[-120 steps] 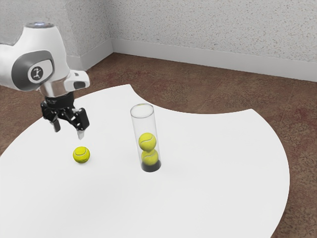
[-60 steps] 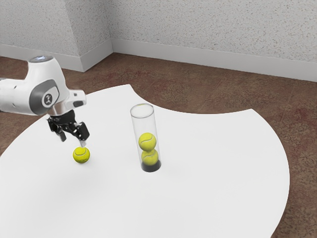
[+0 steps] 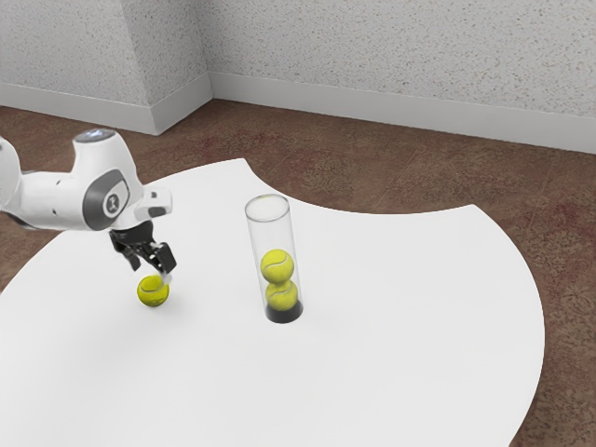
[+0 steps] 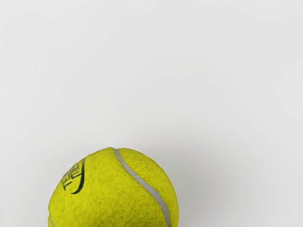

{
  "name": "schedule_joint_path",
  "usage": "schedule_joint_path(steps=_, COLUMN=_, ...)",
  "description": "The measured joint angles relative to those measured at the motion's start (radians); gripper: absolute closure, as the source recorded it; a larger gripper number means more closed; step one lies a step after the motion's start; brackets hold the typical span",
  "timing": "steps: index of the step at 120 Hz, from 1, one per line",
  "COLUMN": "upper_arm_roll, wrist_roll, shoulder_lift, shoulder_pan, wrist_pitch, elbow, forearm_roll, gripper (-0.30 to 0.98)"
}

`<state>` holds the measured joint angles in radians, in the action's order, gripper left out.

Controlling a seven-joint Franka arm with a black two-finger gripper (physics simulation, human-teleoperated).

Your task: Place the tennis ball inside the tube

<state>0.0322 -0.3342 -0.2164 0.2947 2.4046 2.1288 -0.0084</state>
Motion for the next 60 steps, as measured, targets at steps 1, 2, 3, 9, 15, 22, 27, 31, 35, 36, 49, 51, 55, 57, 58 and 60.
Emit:
schedule_joint_path(steps=1, upper_arm_roll=0.0, wrist_roll=-0.002, shoulder_lift=-0.003, shoulder_pan=0.001, wrist_pitch=0.002, elbow=-0.002, forearm_roll=0.0, gripper=0.0)
schedule_joint_path(steps=2, upper_arm_roll=0.0, wrist_roll=-0.004, shoulder_lift=-0.005, shoulder_pan=0.001, wrist_pitch=0.004, elbow=-0.003, forearm_roll=0.0, gripper=0.0)
schedule_joint_path(steps=3, upper_arm_roll=0.0, wrist_roll=-0.006, shoulder_lift=-0.009, shoulder_pan=0.002, wrist_pitch=0.005, elbow=-0.006, forearm_roll=-0.001, gripper=0.0)
schedule_joint_path(steps=9, upper_arm_roll=0.0, wrist_roll=-0.016, shoulder_lift=-0.028, shoulder_pan=0.006, wrist_pitch=0.014, elbow=-0.017, forearm_roll=-0.002, gripper=0.0)
schedule_joint_path(steps=15, upper_arm_roll=0.0, wrist_roll=-0.026, shoulder_lift=-0.041, shoulder_pan=0.008, wrist_pitch=0.021, elbow=-0.022, forearm_roll=-0.002, gripper=0.0)
schedule_joint_path(steps=22, upper_arm_roll=0.0, wrist_roll=-0.036, shoulder_lift=-0.062, shoulder_pan=0.009, wrist_pitch=0.027, elbow=-0.028, forearm_roll=-0.004, gripper=0.0)
schedule_joint_path(steps=27, upper_arm_roll=0.0, wrist_roll=-0.042, shoulder_lift=-0.077, shoulder_pan=0.009, wrist_pitch=0.03, elbow=-0.032, forearm_roll=-0.006, gripper=0.0)
schedule_joint_path(steps=31, upper_arm_roll=-0.001, wrist_roll=-0.048, shoulder_lift=-0.086, shoulder_pan=0.013, wrist_pitch=0.032, elbow=-0.034, forearm_roll=-0.007, gripper=0.0)
schedule_joint_path(steps=35, upper_arm_roll=-0.001, wrist_roll=-0.053, shoulder_lift=-0.093, shoulder_pan=0.02, wrist_pitch=0.034, elbow=-0.035, forearm_roll=-0.007, gripper=0.0)
schedule_joint_path(steps=36, upper_arm_roll=-0.001, wrist_roll=-0.054, shoulder_lift=-0.094, shoulder_pan=0.022, wrist_pitch=0.034, elbow=-0.035, forearm_roll=-0.007, gripper=0.0)
schedule_joint_path(steps=49, upper_arm_roll=-0.001, wrist_roll=-0.068, shoulder_lift=-0.114, shoulder_pan=0.029, wrist_pitch=0.038, elbow=-0.038, forearm_roll=-0.007, gripper=0.0)
schedule_joint_path(steps=51, upper_arm_roll=-0.001, wrist_roll=-0.07, shoulder_lift=-0.117, shoulder_pan=0.029, wrist_pitch=0.038, elbow=-0.039, forearm_roll=-0.007, gripper=0.0)
schedule_joint_path(steps=55, upper_arm_roll=-0.001, wrist_roll=-0.074, shoulder_lift=-0.124, shoulder_pan=0.029, wrist_pitch=0.039, elbow=-0.042, forearm_roll=-0.007, gripper=0.0)
schedule_joint_path(steps=57, upper_arm_roll=-0.001, wrist_roll=-0.076, shoulder_lift=-0.127, shoulder_pan=0.03, wrist_pitch=0.039, elbow=-0.043, forearm_roll=-0.008, gripper=0.0)
schedule_joint_path(steps=58, upper_arm_roll=-0.001, wrist_roll=-0.077, shoulder_lift=-0.128, shoulder_pan=0.03, wrist_pitch=0.04, elbow=-0.044, forearm_roll=-0.008, gripper=0.0)
schedule_joint_path(steps=60, upper_arm_roll=-0.001, wrist_roll=-0.079, shoulder_lift=-0.13, shoulder_pan=0.031, wrist_pitch=0.04, elbow=-0.045, forearm_roll=-0.008, gripper=0.0)
